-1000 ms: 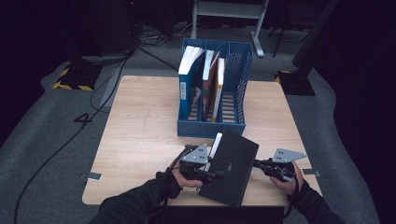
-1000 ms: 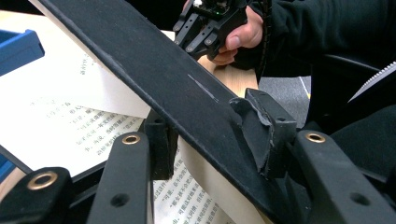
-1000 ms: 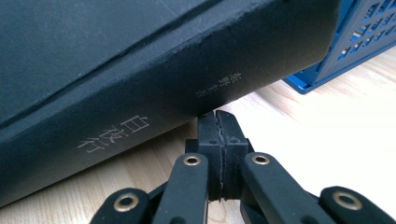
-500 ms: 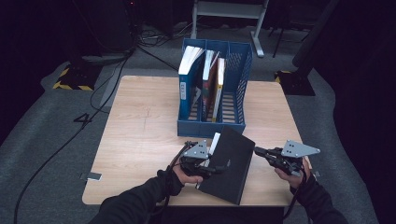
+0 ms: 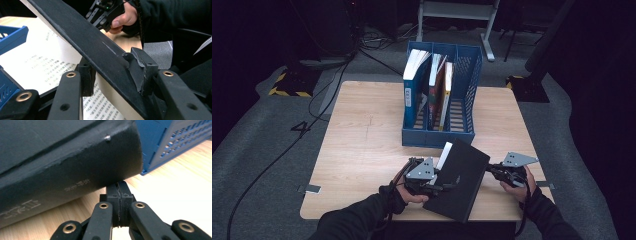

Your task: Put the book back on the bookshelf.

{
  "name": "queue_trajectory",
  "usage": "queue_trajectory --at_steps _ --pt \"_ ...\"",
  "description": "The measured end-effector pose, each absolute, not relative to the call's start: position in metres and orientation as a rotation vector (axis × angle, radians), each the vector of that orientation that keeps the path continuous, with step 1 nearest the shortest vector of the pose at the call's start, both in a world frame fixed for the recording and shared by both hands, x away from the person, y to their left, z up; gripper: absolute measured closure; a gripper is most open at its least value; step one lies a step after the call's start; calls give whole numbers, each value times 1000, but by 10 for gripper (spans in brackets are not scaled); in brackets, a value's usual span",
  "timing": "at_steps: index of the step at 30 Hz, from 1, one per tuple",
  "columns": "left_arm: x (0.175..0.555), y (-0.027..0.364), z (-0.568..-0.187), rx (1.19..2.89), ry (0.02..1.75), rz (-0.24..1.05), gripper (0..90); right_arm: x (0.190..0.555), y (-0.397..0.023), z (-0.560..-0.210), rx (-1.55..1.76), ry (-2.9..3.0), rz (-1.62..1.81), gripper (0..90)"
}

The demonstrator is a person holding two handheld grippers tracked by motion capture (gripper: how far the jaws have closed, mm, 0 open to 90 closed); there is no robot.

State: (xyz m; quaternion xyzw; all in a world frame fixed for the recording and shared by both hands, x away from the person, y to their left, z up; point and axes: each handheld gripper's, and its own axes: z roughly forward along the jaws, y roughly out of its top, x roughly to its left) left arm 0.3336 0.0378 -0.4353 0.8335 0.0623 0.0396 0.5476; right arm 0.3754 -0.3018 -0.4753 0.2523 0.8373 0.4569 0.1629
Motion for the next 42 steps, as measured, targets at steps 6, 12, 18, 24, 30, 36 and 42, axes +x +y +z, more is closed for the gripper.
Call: queue_trajectory --at_steps 6,12,18,24,30,36,42 --pt "330 45 -434 1965 102 77 593 372 -305 -471 697 2356 1464 900" --pt "329 50 -431 1953 109 109 627 365 -302 -448 666 2291 1504 900" --pt "334 48 -430 1943 109 130 667 362 -304 -428 604 2233 1494 900" --pt "336 42 -432 1967 98 146 669 360 -305 -417 572 2203 1514 900" --pt "338 43 -436 1971 111 130 674 348 -302 -407 508 2179 1477 900" --pt "337 46 -437 1984 132 127 661 340 -301 -405 480 2172 1481 900" --pt "337 50 -441 2011 169 127 637 331 -297 -401 426 2177 1490 898"
